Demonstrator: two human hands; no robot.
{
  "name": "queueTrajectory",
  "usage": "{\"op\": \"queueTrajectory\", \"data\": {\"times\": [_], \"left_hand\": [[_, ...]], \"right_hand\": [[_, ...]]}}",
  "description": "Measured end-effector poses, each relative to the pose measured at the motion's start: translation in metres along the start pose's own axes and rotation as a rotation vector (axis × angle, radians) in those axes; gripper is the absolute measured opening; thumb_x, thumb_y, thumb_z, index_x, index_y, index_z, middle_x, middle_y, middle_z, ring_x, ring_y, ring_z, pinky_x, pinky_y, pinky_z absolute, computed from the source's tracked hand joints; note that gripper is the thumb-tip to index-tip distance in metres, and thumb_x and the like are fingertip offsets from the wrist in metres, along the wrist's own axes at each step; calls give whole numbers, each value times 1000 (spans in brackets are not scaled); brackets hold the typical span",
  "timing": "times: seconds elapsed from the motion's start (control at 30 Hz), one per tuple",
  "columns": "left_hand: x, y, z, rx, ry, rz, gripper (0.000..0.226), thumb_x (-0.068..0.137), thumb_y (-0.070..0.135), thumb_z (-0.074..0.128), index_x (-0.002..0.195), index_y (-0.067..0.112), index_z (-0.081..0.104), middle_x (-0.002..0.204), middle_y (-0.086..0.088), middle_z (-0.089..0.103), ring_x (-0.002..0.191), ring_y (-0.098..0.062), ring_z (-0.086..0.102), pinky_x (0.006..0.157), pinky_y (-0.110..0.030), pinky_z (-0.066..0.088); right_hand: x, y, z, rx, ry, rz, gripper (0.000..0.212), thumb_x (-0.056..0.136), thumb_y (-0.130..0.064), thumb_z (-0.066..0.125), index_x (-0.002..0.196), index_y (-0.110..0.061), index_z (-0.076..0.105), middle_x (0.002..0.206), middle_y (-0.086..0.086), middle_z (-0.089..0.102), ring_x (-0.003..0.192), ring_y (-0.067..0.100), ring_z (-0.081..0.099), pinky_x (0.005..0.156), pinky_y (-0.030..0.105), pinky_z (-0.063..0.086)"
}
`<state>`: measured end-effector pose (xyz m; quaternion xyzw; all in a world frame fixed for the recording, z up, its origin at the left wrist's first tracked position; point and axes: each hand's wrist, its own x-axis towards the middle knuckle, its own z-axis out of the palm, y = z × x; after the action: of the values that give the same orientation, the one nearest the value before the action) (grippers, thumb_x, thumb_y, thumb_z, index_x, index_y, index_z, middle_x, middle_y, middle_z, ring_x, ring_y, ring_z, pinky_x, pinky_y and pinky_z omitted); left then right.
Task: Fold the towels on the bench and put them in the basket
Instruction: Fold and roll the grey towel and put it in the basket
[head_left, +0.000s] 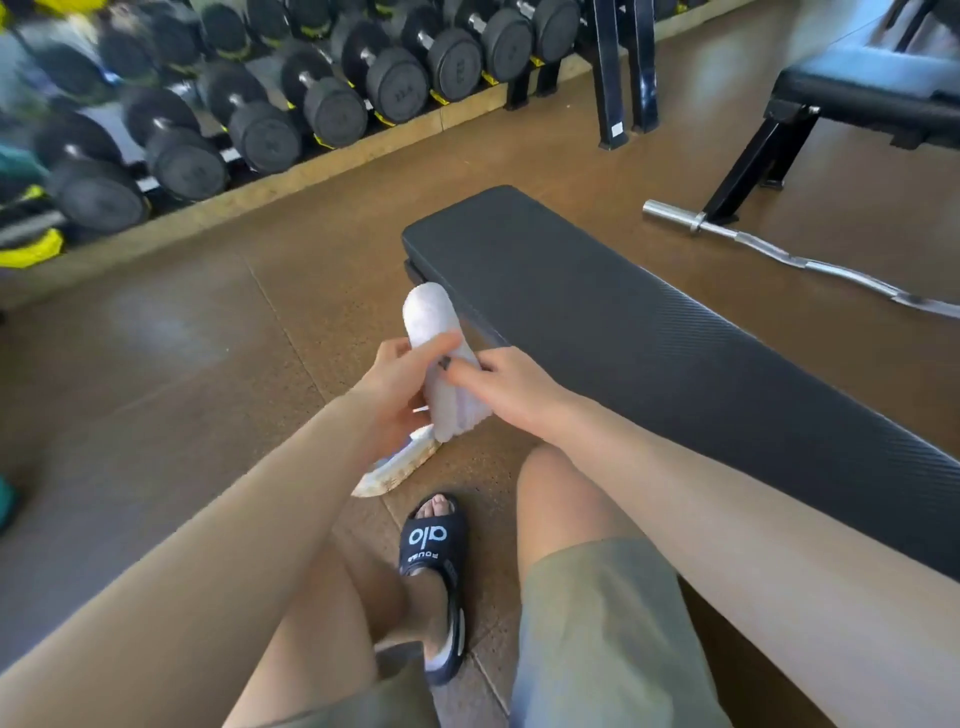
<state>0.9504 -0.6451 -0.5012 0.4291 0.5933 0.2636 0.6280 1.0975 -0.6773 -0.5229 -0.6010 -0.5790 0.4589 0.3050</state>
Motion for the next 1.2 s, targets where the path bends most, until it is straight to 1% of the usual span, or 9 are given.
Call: {"op": "queueTrajectory", "data": {"times": [0.1, 0.23, 0.37, 0.43, 0.67, 0.83, 0.93, 1.07, 1.2], "left_hand": [[-16, 2, -28, 109, 64, 63, 69, 80, 40, 81, 134, 25, 42, 112, -3, 67, 90, -20, 74, 84, -44, 61], [-19, 2, -66, 557, 152, 250, 64, 75, 36, 84, 125, 32, 44, 111, 2, 59, 93, -19, 62, 68, -32, 50], [-21, -3, -103, 1027, 76, 327, 66, 73, 32, 79, 126, 43, 42, 110, 2, 61, 86, -20, 63, 69, -33, 52], [-20, -7, -116, 1199, -5, 338, 67, 72, 33, 76, 126, 50, 40, 109, 6, 61, 90, -19, 62, 78, -40, 56], [13, -14, -159, 1318, -185, 339, 63, 66, 34, 81, 118, 48, 47, 106, 16, 59, 96, -12, 61, 81, -41, 57], [56, -27, -175, 1373, -217, 298, 63, 60, 40, 84, 113, 42, 48, 103, 15, 59, 93, -14, 62, 79, -41, 58], [92, -37, -190, 1425, -122, 266, 81, 57, 53, 84, 127, 37, 45, 117, 8, 62, 101, -21, 61, 85, -41, 55], [153, -65, -211, 921, 91, 101, 106, 63, 52, 83, 149, 33, 25, 142, -1, 43, 130, -25, 45, 102, -45, 48], [208, -93, -219, 274, 128, -200, 71, 86, 41, 74, 144, 25, 36, 119, -3, 60, 101, -22, 65, 96, -43, 55]], "right_hand": [[-5, -14, 28, 166, -77, 63, 37, 95, -44, 59, 111, -15, 73, 108, 2, 74, 104, 20, 68, 95, 40, 52], [-8, -22, 44, 190, -230, 114, 31, 90, -32, 71, 117, -16, 68, 101, -3, 68, 94, 18, 64, 83, 30, 53], [15, -33, 45, 184, 24, 29, 54, 83, -25, 76, 130, -23, 50, 122, -1, 57, 114, 16, 58, 95, 32, 49], [25, -46, 50, 62, -14, -75, 66, 83, -22, 74, 142, -33, 45, 136, -5, 50, 124, 12, 50, 100, 31, 41], [75, -59, 96, -424, -469, -3, 41, 75, -33, 79, 111, -19, 64, 109, -1, 70, 102, 17, 67, 93, 38, 55], [104, -30, 119, -437, -493, 10, 17, 85, -39, 73, 88, -26, 62, 89, -4, 62, 85, 15, 61, 69, 31, 45], [127, -5, 126, -267, -475, 125, 22, 88, -41, 71, 100, -24, 63, 99, -4, 63, 97, 15, 61, 77, 30, 46], [168, 37, 145, -16, -291, 317, 35, 91, -34, 70, 118, -14, 62, 109, 2, 67, 105, 19, 64, 97, 38, 50], [207, 72, 186, 64, -202, 421, 41, 90, -33, 68, 124, -12, 63, 112, 5, 69, 105, 22, 65, 98, 44, 53]]}}
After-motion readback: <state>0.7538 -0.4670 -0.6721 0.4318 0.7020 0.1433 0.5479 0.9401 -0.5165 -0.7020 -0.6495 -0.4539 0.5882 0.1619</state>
